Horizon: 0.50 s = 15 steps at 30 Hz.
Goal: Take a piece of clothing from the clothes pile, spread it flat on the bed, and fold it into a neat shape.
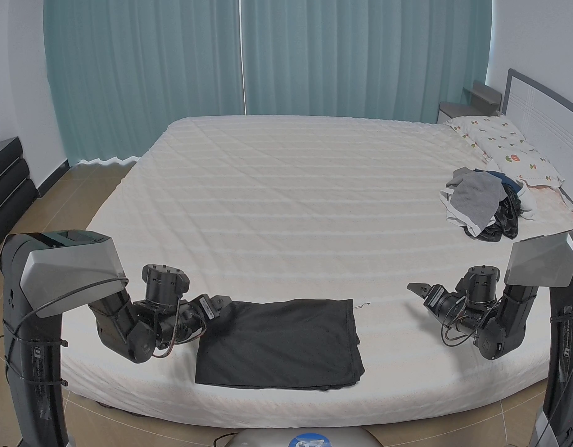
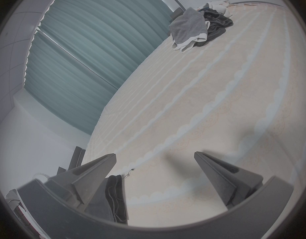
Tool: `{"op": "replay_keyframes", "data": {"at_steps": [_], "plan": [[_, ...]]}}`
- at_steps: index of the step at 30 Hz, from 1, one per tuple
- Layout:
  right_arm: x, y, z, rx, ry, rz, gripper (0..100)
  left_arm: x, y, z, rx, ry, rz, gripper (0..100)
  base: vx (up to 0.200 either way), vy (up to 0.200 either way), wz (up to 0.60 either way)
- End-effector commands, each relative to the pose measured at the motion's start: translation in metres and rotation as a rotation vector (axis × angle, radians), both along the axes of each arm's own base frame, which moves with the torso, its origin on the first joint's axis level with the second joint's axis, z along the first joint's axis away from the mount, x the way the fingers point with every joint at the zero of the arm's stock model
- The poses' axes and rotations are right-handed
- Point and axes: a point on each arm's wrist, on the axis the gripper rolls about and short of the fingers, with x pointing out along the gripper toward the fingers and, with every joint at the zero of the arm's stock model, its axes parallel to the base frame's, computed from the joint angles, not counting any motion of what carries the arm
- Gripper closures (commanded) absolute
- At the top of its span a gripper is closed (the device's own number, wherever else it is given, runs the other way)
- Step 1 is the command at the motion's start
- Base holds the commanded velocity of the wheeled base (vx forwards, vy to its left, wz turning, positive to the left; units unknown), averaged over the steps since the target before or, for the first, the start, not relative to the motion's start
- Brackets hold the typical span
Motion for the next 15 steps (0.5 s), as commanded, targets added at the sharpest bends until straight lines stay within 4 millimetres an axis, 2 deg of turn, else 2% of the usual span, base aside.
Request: {"op": "replay_keyframes", "data": {"at_steps": [1,5,15], "plan": [[0.000,0.005,-0.002,0.000,0.006,0.014,0,0.025,-0.006,0.000,-0.047,-0.050,0.040,0,0.000,0.000,0.00],[-0.001,0.005,-0.003,-0.001,0.009,0.014,0,0.031,-0.008,-0.009,-0.033,-0.047,0.054,0,0.000,0.000,0.00],[0.000,0.005,-0.003,0.000,0.006,0.014,0,0.030,-0.007,-0.013,-0.030,-0.037,0.054,0,0.000,0.000,0.00]]}}
